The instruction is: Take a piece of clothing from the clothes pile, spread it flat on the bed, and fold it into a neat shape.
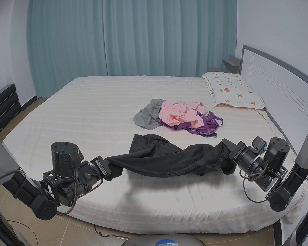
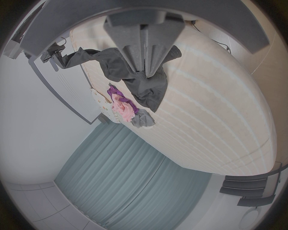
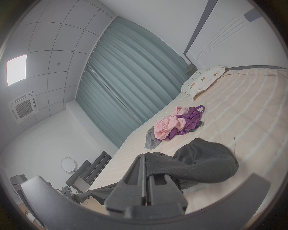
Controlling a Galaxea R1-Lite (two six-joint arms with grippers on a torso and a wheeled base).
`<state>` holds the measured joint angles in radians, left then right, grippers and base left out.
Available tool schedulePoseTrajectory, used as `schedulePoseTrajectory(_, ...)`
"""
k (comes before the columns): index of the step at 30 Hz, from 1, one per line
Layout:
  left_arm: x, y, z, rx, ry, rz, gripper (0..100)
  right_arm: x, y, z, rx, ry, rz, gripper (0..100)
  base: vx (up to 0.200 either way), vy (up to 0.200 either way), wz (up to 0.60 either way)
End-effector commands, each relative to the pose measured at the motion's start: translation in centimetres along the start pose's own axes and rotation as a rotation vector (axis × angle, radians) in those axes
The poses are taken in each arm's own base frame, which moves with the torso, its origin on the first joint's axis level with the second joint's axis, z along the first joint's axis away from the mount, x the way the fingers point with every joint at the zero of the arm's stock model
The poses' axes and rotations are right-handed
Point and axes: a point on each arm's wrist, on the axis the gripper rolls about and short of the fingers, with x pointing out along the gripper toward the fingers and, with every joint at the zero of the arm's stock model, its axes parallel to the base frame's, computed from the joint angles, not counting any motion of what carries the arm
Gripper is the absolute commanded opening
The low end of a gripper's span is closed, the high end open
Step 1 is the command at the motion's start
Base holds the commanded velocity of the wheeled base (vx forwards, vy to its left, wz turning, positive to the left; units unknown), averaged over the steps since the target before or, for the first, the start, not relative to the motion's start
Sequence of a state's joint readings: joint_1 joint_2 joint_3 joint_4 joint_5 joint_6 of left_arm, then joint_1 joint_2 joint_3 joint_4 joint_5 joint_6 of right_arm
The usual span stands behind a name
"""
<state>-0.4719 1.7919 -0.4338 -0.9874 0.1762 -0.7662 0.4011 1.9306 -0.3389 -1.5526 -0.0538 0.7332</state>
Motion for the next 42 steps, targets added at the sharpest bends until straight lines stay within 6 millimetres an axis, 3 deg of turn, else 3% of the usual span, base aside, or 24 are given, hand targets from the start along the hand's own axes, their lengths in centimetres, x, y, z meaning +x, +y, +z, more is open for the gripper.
schedulePoseTrajectory(1, 0.03, 0.03, 0.0, -0.001, 0.0, 0.001, 0, 0.04, 0.0, 0.09, 0.001, -0.011, 0.007, 0, 0.0, 0.2, 0.0)
schedulePoseTrajectory(42, -0.01, 0.05, 0.12, -0.001, -0.006, 0.004, 0, 0.11, -0.12, 0.52, 0.019, -0.027, 0.005, 0, 0.0, 0.2, 0.0)
